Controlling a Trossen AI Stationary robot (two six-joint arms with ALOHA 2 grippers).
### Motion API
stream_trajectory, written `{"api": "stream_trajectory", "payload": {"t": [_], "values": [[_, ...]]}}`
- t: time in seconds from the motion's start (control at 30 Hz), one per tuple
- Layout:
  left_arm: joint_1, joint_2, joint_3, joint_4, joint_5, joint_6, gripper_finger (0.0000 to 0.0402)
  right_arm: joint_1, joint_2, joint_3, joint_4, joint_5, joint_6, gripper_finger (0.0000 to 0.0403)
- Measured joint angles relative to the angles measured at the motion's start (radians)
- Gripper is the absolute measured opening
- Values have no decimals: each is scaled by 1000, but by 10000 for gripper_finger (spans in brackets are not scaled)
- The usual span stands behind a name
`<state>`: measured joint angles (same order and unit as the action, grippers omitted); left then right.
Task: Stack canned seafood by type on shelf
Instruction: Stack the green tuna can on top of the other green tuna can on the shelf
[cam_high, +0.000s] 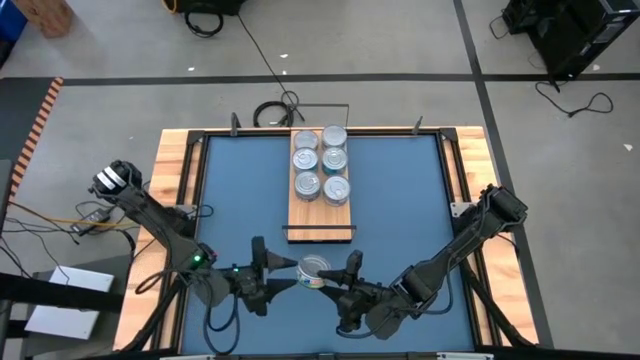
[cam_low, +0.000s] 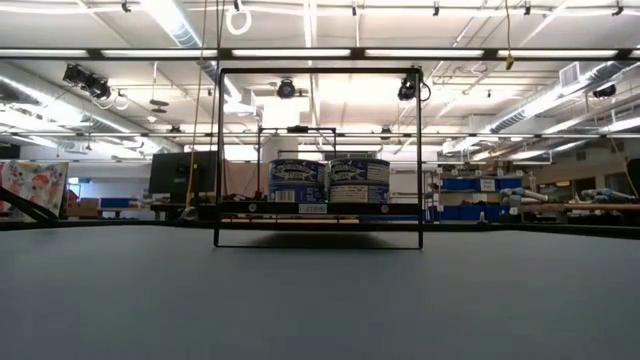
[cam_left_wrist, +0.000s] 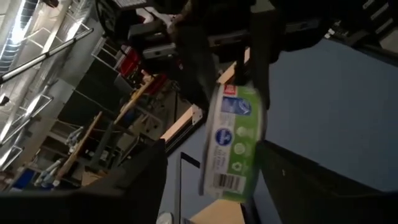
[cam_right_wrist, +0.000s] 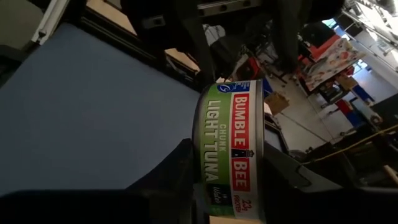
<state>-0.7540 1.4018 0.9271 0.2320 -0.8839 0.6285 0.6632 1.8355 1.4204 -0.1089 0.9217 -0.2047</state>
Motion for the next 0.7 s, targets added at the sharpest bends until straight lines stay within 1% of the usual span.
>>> {"api": "stream_trajectory", "payload": {"t": [0.1, 0.23, 0.33, 0.47, 0.57, 0.7], "values": [[4, 1, 5, -4, -4, -9, 258, 0, 0, 0, 2, 0, 0, 135], [20, 1, 5, -36, 0, -59, 257, 0, 0, 0, -5, 4, -3, 135], [25, 1, 5, -42, 37, -85, 257, 0, 0, 0, -3, -3, -1, 135], [27, 1, 5, -45, 56, -91, 257, 0, 1, 0, 0, -4, -1, 135], [28, 1, 5, -58, 97, -119, 257, 0, 1, 0, 12, -3, -1, 135], [28, 1, 5, -53, 100, -139, 257, 0, 1, 0, 10, -1, -1, 135]]}}
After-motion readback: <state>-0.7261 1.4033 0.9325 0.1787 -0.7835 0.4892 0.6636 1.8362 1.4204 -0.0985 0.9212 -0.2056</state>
